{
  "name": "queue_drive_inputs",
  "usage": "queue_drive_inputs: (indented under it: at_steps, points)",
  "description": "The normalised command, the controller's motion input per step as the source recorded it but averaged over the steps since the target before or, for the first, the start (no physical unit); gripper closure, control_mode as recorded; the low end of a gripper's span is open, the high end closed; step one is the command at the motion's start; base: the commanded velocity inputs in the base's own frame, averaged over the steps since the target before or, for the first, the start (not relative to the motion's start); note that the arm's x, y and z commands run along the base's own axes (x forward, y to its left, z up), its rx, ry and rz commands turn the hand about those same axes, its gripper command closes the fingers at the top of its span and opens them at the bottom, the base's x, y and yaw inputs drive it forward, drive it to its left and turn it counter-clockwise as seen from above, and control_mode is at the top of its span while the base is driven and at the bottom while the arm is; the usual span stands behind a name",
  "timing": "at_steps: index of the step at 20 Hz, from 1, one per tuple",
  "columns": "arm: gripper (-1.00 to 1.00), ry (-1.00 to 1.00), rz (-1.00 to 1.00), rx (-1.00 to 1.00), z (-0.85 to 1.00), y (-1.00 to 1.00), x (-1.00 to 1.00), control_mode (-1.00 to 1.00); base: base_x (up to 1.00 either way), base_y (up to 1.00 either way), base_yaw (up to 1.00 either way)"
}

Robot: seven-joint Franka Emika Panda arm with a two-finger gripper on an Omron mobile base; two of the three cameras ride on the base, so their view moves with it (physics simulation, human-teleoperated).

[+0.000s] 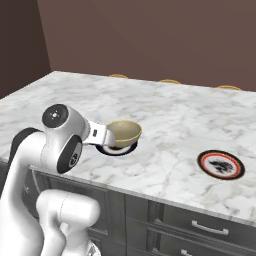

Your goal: Move the bowls from the cabinet to the plates on the dining table.

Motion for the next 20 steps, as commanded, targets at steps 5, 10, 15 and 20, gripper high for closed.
queue_drive_inputs:
  at_steps: [5, 10, 15, 20]
  points:
    - [-1.00, -0.01, -0.26, 0.20, 0.02, 0.00, -0.01, -1.00, 0.00, 0.00, 0.00]
    - [-1.00, 0.00, -0.04, 0.02, 0.00, 0.00, -0.02, 1.00, -0.34, 0.00, -0.13]
    - [-1.00, 0.00, 0.00, 0.00, 0.00, 0.00, 0.00, 1.00, -0.93, 0.00, -0.07]
    - [-1.00, 0.00, 0.00, 0.00, 0.00, 0.00, 0.00, 1.00, -0.95, -0.02, -0.01]
